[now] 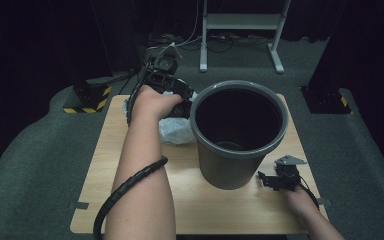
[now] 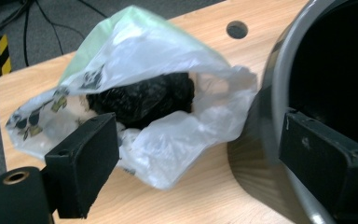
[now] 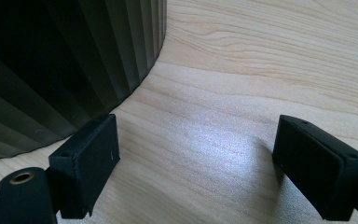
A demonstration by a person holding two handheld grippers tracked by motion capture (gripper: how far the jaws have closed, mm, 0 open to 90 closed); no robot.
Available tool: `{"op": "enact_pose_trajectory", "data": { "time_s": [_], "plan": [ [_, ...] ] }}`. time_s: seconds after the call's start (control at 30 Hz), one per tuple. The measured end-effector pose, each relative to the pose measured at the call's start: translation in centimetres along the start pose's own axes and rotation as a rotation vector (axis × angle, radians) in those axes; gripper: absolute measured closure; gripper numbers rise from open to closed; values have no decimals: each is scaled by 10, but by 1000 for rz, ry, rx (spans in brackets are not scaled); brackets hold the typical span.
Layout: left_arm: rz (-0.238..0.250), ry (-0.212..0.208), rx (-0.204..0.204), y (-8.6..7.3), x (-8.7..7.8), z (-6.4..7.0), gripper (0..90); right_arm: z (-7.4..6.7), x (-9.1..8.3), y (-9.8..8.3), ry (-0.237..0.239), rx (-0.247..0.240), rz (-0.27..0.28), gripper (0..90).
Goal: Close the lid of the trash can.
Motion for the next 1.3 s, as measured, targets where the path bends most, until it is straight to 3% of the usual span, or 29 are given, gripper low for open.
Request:
{"op": "enact_pose_trajectory", "data": {
  "time_s": [0.17,0.2,0.37,0.4,0.53,0.6,0.73,0.9,0.93,0.97,1.03,1.1,1.13,1.3],
  "plan": [
    [-17,17,-29,-10,0,-22,132,0,1,0,2,-6,3,140],
    [-10,22,-50,-11,1,-26,133,0,1,0,2,-4,2,140],
    [-31,33,-74,-21,0,-46,137,0,1,1,3,-7,1,140],
    [-47,36,-62,-23,0,-51,138,0,1,1,3,-7,1,140],
    [-52,45,-97,-33,1,-64,139,0,1,1,5,-6,1,140],
    [-65,45,-92,-36,-1,-70,139,0,1,1,5,-6,0,140],
    [-63,54,-110,-43,1,-79,142,0,2,1,4,-9,2,139],
    [-100,68,-116,-57,8,-90,142,0,2,2,4,-12,3,139],
    [-112,74,-102,-60,9,-93,143,0,2,2,4,-13,3,139],
    [-101,75,-126,-63,12,-94,143,0,2,2,3,-14,2,139],
    [-127,73,-118,-70,15,-99,143,0,2,2,4,-10,2,139],
    [-125,78,-137,-77,22,-103,143,0,2,2,4,-11,2,139],
    [-141,79,-124,-79,22,-105,143,0,2,2,4,-11,2,139],
    [-157,78,-143,-95,33,-113,144,0,3,2,5,-11,3,139]
  ]
}}
Point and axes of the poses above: each handheld gripper's, and its own axes: x roughly forward along the jaws, y roughly out of its top, z roughly to its right, the point moved 1 cm from there along x, roughly forward along the jaws, and after that the axes turned 1 degree about x, right-handed, at the moved point
